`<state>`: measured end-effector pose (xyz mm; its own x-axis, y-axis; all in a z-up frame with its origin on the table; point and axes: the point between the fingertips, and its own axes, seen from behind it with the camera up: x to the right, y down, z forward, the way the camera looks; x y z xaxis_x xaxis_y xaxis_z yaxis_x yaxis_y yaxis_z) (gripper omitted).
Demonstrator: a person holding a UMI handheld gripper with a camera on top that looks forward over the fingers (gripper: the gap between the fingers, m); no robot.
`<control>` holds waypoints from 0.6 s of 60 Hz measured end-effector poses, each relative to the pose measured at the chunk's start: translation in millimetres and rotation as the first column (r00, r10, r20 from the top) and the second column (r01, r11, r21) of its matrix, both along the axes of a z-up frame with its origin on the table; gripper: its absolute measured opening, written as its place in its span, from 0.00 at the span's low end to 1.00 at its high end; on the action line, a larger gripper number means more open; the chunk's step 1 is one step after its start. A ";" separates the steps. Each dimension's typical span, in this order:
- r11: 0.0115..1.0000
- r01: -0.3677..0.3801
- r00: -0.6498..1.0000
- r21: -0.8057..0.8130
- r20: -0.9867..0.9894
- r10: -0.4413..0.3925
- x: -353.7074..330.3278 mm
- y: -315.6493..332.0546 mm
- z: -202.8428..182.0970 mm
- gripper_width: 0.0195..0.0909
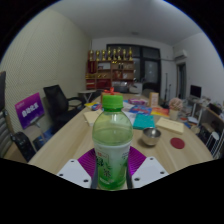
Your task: Pour water
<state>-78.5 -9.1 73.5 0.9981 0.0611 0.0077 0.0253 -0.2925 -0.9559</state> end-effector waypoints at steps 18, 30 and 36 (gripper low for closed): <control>0.998 -0.031 0.855 -0.057 -0.519 -0.003 -58.9 66.5 88.5 0.29; 0.990 0.053 0.169 -0.133 -0.976 -0.140 -27.7 127.4 116.4 0.28; 0.986 -0.012 -0.240 -0.165 -0.957 -0.163 -17.1 134.1 122.7 0.28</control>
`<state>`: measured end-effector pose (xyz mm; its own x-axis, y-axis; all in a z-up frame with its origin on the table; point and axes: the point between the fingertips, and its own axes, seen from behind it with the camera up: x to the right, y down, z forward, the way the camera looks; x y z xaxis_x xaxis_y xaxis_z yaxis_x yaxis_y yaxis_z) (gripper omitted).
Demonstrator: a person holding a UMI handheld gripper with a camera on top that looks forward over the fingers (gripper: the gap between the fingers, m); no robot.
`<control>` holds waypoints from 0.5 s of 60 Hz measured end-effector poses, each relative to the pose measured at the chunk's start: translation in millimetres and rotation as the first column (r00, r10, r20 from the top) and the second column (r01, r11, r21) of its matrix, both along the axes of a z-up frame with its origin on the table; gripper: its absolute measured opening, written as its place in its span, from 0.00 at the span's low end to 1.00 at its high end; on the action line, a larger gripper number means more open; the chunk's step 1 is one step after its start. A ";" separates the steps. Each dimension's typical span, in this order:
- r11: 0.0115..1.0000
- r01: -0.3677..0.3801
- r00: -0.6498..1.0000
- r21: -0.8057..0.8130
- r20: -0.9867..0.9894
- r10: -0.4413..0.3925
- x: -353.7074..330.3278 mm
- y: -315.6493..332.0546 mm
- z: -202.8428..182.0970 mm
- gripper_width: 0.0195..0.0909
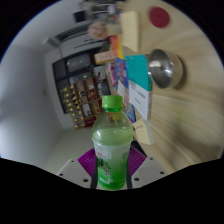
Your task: Pour water
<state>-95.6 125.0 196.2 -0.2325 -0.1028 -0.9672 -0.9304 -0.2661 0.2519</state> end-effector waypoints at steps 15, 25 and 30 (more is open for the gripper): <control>0.999 -0.036 0.942 0.014 -0.332 0.039 17.3 7.4 -20.7 0.28; 1.000 0.004 0.885 0.010 -0.466 0.002 40.5 -0.1 -17.0 0.28; 1.000 -0.012 0.879 -0.014 -0.477 0.003 41.9 5.2 -21.1 0.28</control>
